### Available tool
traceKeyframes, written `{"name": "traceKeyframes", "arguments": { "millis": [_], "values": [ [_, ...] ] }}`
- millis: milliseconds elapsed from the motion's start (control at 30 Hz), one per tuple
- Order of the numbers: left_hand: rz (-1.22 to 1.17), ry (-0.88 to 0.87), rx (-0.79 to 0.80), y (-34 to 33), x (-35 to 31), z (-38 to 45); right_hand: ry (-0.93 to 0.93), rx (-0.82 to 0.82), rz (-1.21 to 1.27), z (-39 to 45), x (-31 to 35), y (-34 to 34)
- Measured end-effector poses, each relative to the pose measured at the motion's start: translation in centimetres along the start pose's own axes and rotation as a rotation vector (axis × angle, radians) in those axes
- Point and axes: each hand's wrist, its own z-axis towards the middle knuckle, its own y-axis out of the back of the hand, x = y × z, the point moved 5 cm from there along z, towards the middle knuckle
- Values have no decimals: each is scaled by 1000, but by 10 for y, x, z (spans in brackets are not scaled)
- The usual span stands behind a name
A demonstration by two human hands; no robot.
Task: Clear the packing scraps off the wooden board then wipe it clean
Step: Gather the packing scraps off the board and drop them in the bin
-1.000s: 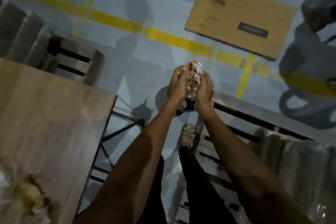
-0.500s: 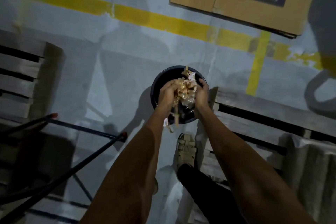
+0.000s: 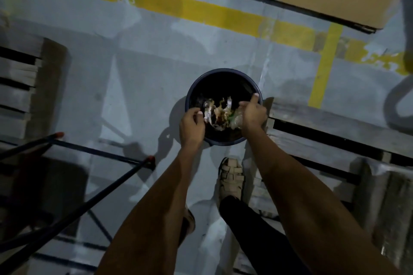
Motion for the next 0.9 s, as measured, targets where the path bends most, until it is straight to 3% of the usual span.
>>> {"name": "traceKeyframes", "arguments": {
  "millis": [100, 300, 433, 633, 767, 900],
  "values": [
    [-25, 21, 28, 10, 5, -8, -181, 24, 193, -9, -3, 4],
    [-57, -105, 228, 5, -20, -32, -211, -30, 309, -47, 16, 16],
    [110, -238, 321, -4, -50, -42, -314, 114, 360, -69, 26, 12],
    [186, -236, 177, 5, -72, -46, -311, 335, 474, -100, 33, 18],
    [193, -179, 215, 11, -75, -54, -271, 302, 440, -114, 39, 32],
    [157, -95, 124, 30, -83, -70, -286, 282, 498, -143, 46, 55]
  ]
}}
